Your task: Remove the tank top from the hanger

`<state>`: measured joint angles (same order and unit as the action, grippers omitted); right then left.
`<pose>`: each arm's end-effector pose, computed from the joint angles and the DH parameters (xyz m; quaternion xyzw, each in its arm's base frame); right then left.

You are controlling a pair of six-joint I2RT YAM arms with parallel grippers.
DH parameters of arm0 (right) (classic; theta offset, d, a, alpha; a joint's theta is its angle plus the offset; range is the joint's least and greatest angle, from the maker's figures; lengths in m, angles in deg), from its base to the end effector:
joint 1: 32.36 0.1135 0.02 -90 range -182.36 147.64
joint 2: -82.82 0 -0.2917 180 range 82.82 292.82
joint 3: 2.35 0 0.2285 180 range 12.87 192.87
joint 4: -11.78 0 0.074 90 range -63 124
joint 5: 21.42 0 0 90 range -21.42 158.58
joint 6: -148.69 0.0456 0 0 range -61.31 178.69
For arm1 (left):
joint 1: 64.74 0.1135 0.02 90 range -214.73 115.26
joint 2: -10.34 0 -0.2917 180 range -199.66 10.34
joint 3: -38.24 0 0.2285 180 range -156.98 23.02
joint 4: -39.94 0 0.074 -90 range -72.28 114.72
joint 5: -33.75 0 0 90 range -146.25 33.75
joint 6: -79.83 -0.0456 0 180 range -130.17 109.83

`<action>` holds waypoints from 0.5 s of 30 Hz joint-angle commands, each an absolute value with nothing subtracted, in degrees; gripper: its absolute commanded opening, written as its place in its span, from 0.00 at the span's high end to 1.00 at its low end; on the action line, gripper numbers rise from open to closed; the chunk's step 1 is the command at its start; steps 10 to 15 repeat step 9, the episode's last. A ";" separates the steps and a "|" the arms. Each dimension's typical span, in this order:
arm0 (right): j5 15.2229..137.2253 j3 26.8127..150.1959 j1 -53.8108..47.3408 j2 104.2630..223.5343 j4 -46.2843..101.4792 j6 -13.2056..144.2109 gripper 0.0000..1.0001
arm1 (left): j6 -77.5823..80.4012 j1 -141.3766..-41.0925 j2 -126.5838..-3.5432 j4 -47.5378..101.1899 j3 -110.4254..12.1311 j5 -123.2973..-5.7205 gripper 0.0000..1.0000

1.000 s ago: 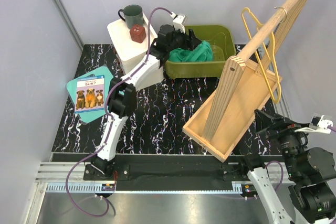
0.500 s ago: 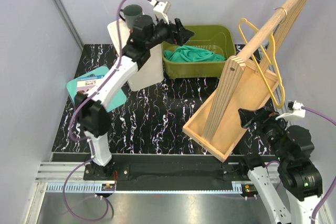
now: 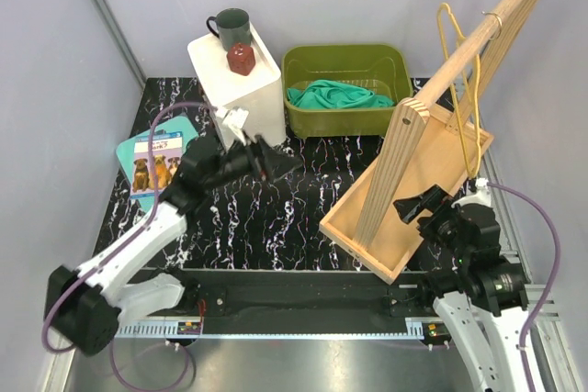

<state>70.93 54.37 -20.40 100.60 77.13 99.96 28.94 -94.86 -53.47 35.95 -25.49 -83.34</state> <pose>0.0261 0.0074 0.2930 0.2045 0.8248 0.2516 0.4631 0.1920 -0.1354 0.3668 0.1034 0.7217 -0.5174 0.4479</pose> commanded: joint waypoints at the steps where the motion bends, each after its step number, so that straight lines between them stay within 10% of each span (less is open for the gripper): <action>1: 69.11 49.27 -20.06 97.68 72.01 108.60 0.00 | 33.60 -96.11 -39.78 41.77 -12.45 -85.95 0.12; 15: 71.73 38.10 -20.15 88.28 68.32 114.85 0.00 | 37.19 -96.38 -11.83 41.76 10.50 -84.90 0.08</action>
